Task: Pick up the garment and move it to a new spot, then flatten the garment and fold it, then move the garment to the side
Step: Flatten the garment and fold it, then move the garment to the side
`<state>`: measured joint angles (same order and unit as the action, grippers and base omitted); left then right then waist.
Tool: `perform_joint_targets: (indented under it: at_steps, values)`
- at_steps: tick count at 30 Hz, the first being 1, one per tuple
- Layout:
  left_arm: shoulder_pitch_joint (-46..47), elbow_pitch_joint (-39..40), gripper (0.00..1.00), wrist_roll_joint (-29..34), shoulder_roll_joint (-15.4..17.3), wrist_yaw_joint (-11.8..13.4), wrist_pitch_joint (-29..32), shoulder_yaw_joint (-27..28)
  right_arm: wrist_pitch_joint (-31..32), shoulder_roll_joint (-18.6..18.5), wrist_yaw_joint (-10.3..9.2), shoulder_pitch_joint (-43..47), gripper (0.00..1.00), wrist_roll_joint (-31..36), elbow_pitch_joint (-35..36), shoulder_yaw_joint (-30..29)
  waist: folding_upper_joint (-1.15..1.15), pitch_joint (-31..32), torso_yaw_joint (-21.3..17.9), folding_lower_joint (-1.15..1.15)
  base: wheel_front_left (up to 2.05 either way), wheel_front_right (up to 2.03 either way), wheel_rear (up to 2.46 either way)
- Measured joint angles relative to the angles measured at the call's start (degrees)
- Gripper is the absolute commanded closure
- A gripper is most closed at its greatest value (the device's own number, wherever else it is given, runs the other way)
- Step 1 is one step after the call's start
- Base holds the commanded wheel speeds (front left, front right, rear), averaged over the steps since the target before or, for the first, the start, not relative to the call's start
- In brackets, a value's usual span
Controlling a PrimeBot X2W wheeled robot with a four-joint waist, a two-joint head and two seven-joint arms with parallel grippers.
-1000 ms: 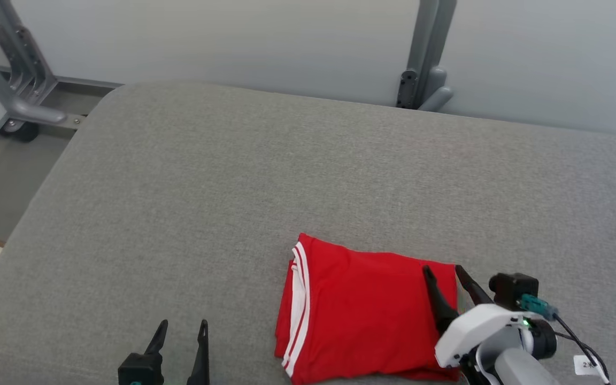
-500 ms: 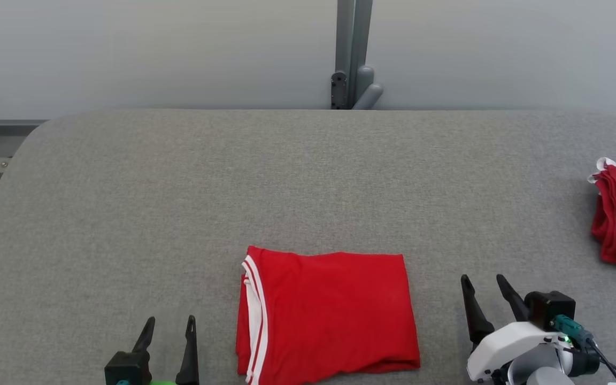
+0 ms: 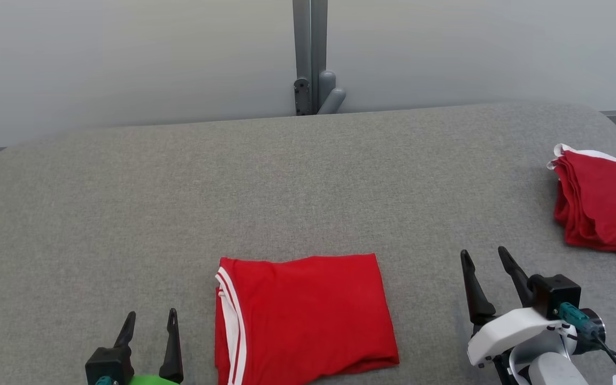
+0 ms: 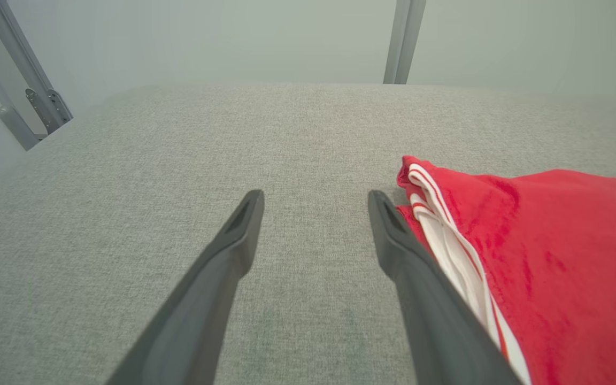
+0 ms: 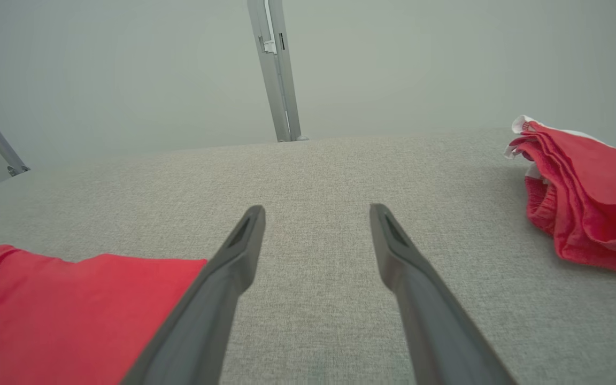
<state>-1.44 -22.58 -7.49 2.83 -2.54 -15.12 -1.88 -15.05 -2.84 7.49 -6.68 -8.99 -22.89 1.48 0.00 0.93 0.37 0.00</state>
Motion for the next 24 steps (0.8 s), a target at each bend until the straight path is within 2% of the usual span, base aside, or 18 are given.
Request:
perform_joint_targets:
  at_steps: [14,20,24]
  values:
    - [-0.1,1.3,0.0,-0.2,0.0,-0.1,0.0,0.6,0.0,0.0,0.0,0.6,0.0,-1.3,0.1,0.5,0.0,0.5,-1.2,0.0,0.0,0.0,0.0]
    - [-0.1,1.4,0.0,-0.3,0.0,-0.2,0.0,0.2,0.0,0.0,0.0,0.6,0.0,-1.2,0.1,0.7,0.0,0.1,-0.8,0.0,0.0,0.0,0.0]
    - [0.0,0.7,0.0,-1.0,0.0,-0.2,0.0,-1.0,0.0,0.0,0.0,0.7,0.0,-2.1,-1.0,3.4,0.0,-0.4,0.5,0.0,0.0,0.0,0.0]
